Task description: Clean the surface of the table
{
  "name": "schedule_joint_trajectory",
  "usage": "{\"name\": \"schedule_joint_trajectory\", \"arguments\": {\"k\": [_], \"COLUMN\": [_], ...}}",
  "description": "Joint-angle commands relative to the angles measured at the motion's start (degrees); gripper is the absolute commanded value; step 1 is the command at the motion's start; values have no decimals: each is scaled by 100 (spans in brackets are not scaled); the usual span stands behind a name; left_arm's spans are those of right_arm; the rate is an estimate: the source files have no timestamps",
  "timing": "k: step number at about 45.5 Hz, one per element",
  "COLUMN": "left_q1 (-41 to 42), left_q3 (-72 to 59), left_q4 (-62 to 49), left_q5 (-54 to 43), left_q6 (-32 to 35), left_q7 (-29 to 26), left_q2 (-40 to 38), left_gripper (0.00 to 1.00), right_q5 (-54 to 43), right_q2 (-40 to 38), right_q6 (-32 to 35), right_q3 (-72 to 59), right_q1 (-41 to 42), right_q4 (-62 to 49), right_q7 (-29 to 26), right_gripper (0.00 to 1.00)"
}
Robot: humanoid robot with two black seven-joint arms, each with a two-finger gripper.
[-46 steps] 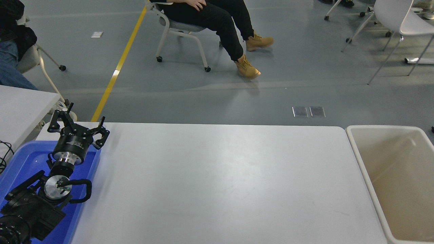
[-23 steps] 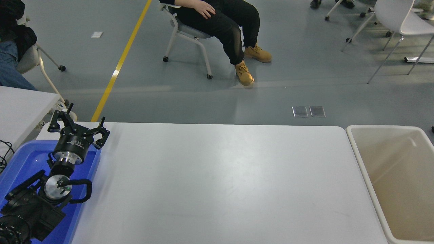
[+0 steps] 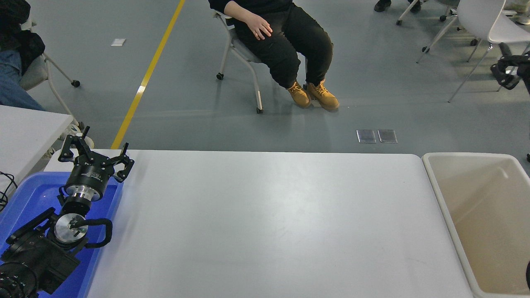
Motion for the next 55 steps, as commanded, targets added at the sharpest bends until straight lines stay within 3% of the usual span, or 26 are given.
{"name": "schedule_joint_trajectory", "arguments": {"k": [1, 19, 33, 55], "left_q1": [0, 0, 0, 0], "left_q3": [0, 0, 0, 0], "left_q4": [1, 1, 1, 1], "left_q5": [0, 0, 0, 0], "left_q6": [0, 0, 0, 0], "left_q7": [3, 3, -6, 3], "left_q2": [0, 0, 0, 0], "left_gripper": [100, 100, 100, 100], "right_q5": [-75, -1630, -1648, -1648], "right_q2": [403, 1458, 2047, 2021], "right_q6": [31, 215, 101, 48], "right_q3": [135, 21, 39, 205], "right_q1": [-569, -1413, -1677, -1695], "right_q4": [288, 262, 165, -19], "right_q7": [534, 825, 833, 860], "right_gripper": [98, 98, 98, 98]}}
